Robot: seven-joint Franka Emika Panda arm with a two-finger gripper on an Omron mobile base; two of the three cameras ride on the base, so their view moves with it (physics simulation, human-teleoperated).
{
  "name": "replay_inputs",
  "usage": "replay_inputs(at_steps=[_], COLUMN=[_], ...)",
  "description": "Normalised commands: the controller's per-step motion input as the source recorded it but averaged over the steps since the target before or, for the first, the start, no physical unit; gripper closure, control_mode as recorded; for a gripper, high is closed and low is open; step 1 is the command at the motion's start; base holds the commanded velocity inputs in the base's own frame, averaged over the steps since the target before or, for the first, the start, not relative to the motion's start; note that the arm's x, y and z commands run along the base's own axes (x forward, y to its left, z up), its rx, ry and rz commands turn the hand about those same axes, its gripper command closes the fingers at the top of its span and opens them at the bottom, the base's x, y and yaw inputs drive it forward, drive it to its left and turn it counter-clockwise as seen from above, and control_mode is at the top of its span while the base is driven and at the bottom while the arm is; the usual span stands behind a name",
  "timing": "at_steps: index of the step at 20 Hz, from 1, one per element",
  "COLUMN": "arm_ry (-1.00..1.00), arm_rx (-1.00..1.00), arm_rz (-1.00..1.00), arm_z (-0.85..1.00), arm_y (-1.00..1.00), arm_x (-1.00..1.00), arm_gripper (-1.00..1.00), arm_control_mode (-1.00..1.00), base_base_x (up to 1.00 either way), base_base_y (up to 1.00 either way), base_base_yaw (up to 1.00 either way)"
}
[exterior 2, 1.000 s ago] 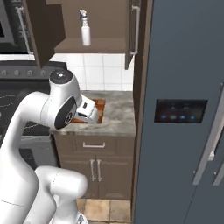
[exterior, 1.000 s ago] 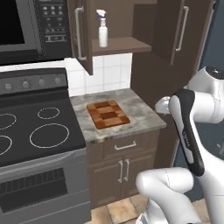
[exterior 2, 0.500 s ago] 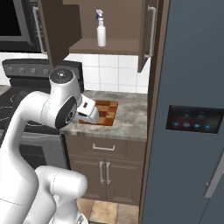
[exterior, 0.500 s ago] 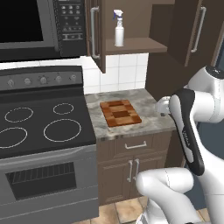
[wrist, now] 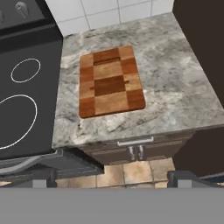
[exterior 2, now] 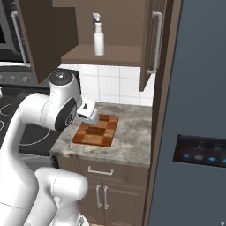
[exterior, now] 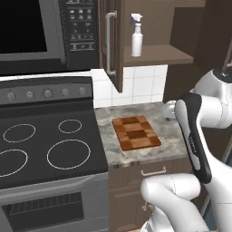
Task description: Move the cutting board and knife to the sink. Then move spray from the cabinet to the counter.
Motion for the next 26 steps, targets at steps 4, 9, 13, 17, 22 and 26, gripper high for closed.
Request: replay_inputs(at_steps=[4,9,13,17,22,26], arm_ry=[0.00,0.00,0.00,0.00,0.00,0.00], arm_rx=[0.00,0.00,0.00,0.00,0.00,0.00], arm_rz=[0.00,0.00,0.00,0.00,0.00,0.00], arm_z=[0.00,0.00,0.00,0.00,0.00,0.00], arm_y=[0.00,0.00,0.00,0.00,0.00,0.00], arm_x=[0.00,0.00,0.00,0.00,0.00,0.00], arm_gripper=[-1.00,-1.00,-1.00,-1.00,-1.00,-1.00], arm_control_mode=[1.00,1.00,1.00,1.00,1.00,1.00], base_base_x=[0.60,-0.01,-0.35,-0.23,-0.23,-0.17], base_base_y=[0.00,-0.03,-0.01,-0.02,-0.08,-0.13], base_base_yaw=[0.05,0.07,0.10,0.16,0.16,0.14])
